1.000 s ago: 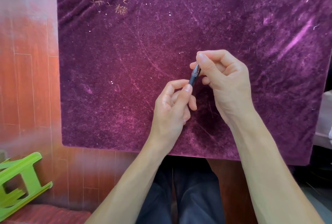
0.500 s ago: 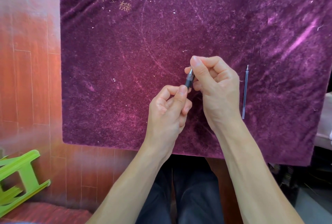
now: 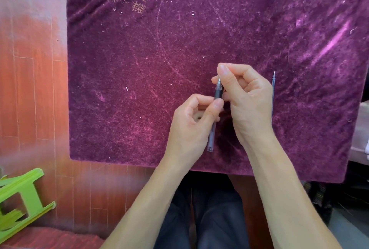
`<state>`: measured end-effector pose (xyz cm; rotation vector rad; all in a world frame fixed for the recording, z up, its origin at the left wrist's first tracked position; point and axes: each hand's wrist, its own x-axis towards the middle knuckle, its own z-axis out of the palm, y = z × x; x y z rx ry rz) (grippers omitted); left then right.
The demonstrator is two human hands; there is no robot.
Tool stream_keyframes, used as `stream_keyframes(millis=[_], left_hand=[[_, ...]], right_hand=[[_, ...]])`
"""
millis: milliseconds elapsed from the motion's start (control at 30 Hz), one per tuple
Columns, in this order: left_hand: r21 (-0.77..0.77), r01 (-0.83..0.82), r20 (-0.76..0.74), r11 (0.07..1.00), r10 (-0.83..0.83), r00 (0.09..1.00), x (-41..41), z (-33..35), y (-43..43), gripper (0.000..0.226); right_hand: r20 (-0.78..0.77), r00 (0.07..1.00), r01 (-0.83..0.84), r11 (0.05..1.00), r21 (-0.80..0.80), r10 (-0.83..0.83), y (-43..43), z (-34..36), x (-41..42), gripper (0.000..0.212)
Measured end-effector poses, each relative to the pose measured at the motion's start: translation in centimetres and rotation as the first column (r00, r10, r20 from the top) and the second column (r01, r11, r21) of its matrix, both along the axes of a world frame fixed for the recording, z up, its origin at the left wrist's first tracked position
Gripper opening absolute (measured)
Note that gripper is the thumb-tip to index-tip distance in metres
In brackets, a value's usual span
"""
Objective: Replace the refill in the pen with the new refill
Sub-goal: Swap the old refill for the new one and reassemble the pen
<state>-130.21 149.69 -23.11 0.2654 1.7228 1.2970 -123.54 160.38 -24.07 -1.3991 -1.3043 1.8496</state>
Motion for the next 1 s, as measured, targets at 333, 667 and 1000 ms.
stream_keyframes(millis=[333,667,1000], left_hand=[[-0.168,0.029,-0.153,0.985,-0.056,0.987,-0.3,-0.7,0.6,0.015],[-0.257,0.047,-0.217,0.965,-0.105,0.971,-0.2,-1.1,1.3,0.018],[-0.362,0.051,-0.390,0.931,-0.201,0.898,-0.5,-1.0,2.3,0.013]], right_hand=[[0.056,0.998,-0.001,1.000,0.010,0.000,0.3,-1.0,1.0,0.005],[0.178,0.981,-0.097,0.992,0.081,0.081,0.9,-1.3,1.6,0.005],[0.356,0.929,-0.033,0.934,0.355,-0.102,4.2,-0.8,7.7,0.016]])
